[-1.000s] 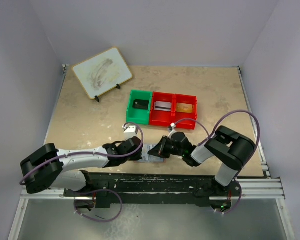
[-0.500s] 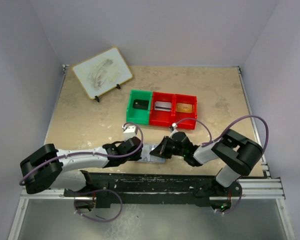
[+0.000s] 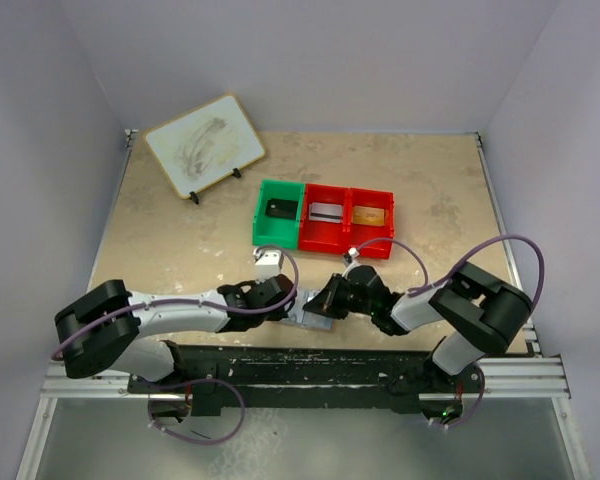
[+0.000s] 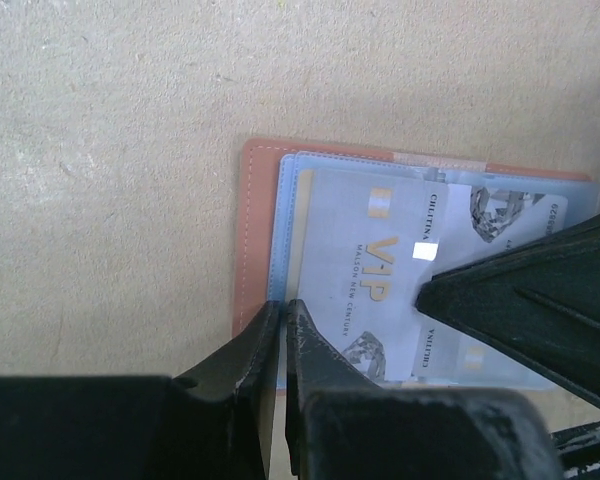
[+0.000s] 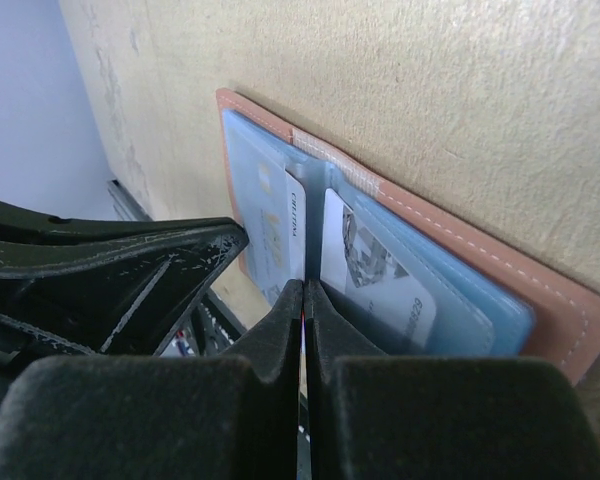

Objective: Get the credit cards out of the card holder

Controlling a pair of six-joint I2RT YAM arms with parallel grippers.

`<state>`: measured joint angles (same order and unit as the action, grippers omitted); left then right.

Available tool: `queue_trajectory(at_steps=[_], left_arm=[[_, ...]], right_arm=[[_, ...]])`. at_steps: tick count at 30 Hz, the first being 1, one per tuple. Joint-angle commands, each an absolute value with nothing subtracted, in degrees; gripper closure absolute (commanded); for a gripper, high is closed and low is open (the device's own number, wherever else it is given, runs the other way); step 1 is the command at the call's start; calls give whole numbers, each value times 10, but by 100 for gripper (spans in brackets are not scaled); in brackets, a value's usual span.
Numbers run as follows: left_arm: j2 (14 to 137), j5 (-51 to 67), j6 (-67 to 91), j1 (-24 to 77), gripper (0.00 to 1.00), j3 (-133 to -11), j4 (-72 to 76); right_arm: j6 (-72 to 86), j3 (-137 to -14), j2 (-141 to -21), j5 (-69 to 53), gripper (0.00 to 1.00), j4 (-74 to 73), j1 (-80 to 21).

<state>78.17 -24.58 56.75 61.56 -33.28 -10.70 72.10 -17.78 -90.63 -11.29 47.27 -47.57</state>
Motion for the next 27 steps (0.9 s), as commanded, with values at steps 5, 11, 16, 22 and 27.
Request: queue_trajectory(at_steps=[5,11,16,22,27], left_arm=[[818,-310,559,630,98,-357,-181],[833,-307,553,635,99,-360,-169],[844,-302,548,638,100,-370,-161],[839,-306,556,639,100,-368,-160],[798,-312,564,640,98,-368,-161]], right_arm=[[723,-159,-885,-107,100,482,-468],[739,-150,-868,-97,100,480,-467],[744,-147,-863,-95,100,474,-466],[748,-142,-853,-82,100,455,-464],[745,-148,-859,-84,100,454,-464]])
